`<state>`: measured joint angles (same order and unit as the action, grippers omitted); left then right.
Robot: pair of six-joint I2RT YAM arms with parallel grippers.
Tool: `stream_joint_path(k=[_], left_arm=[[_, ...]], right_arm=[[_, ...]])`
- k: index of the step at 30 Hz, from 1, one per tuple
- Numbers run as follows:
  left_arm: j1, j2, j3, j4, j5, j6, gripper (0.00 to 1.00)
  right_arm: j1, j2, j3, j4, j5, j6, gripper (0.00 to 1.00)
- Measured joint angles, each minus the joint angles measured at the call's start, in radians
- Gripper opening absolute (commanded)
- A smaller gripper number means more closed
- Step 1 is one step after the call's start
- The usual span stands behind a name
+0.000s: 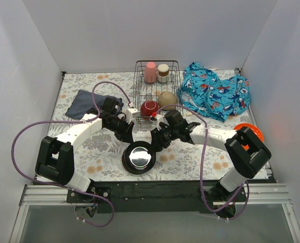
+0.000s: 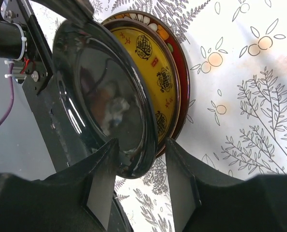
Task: Load the mixed dishes into the dish rack
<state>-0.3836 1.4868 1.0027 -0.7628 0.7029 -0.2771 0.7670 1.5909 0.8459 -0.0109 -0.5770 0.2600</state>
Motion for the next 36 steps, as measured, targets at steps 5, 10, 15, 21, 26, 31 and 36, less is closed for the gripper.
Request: stream_joint_path(k=[5,10,15,21,26,31,36], left_arm=[[0.0,-0.011,0.005,0.008,0.014,-0.001,0.0],[0.0,-0.011,0.005,0.035,0.023,-0.014,0.0],[0.0,-0.011,0.005,0.076,0.019,-0.027,0.09],[0.003,-0.016,0.038,0.128,-0.068,-0.108,0.33],[0.037,-0.146,0.075,0.291,-0.249,-0.205,0.33],[0.093,-0.298,0.064,0.539,-0.423,-0.26,0.0],[0.142,-0.236,0.049,0.66,-0.508,-0.322,0.0]], right_arm=[[0.0,0.024,0.0,0.016,-0.015,-0.001,0.4],[0.0,0.026,0.0,0.055,-0.059,0.001,0.05],[-0.002,0.026,0.002,0.086,-0.096,-0.006,0.01],[-0.011,0.021,0.061,-0.003,-0.087,-0.06,0.01],[-0.031,-0.006,0.233,-0.194,0.038,-0.121,0.01],[-0.05,-0.037,0.471,-0.327,0.212,-0.178,0.01],[-0.059,-0.054,0.644,-0.396,0.389,-0.205,0.01]])
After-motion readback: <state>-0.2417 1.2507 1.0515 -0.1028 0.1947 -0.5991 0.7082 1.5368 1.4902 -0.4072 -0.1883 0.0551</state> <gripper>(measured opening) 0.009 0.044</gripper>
